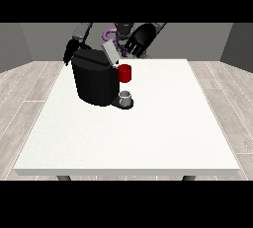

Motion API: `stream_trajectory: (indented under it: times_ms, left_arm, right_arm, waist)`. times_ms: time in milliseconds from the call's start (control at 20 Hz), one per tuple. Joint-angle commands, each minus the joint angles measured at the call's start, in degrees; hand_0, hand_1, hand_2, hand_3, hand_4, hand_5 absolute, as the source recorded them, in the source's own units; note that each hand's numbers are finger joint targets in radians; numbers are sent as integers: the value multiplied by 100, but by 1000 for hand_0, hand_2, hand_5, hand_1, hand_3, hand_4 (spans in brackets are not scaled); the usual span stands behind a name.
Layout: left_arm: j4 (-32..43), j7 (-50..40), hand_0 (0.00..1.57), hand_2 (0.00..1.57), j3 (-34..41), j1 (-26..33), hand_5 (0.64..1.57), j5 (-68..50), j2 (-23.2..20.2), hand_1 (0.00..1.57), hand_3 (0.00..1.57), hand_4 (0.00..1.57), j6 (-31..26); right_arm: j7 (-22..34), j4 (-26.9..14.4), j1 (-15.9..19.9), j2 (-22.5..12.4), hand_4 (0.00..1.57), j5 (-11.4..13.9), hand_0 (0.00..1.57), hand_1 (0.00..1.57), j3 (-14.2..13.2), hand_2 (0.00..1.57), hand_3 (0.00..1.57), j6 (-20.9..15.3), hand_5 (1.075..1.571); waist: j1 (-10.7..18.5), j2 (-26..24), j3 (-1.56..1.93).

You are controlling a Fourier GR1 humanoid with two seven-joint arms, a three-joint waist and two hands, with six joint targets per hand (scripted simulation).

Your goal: Insert the coffee pod into the coffee machine and close the lid

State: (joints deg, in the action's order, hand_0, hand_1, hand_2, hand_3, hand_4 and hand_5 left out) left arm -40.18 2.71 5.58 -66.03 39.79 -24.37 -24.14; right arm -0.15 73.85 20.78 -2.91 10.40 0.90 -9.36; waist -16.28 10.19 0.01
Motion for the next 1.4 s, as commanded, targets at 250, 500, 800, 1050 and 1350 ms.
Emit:
stream_trajectory:
  times_ms: [250,500,800,1050,1350]
  left_arm:
    - [205,16,1223,1288,112,-416,1571,50,-212,1223,1245,491,-101]
    - [176,-124,1175,1242,-45,-298,1571,127,230,1175,1216,464,27]
    - [271,248,1251,1290,93,-537,1571,114,-178,1251,1217,425,-62]
    - [323,304,1193,1234,33,-565,1571,166,-60,1193,1191,434,-49]
    - [346,342,1204,1255,55,-580,1571,202,-124,1204,1198,411,-37]
  right_arm:
    - [170,218,146,-25,0,-137,0,0,-96,0,0,92,1571]
    - [108,-28,248,-146,118,-161,0,0,-361,0,0,-27,1571]
    - [225,-2,553,-231,161,-139,0,0,-456,0,0,-79,1571]
    - [126,-59,534,-88,33,59,0,0,-299,0,0,-258,1571]
    - [39,-104,555,-65,165,-90,0,0,-452,0,0,-281,1571]
  waist:
    - [-213,309,0]
    - [-50,321,2]
    - [-7,688,1]
    - [13,761,1]
    - [49,722,1]
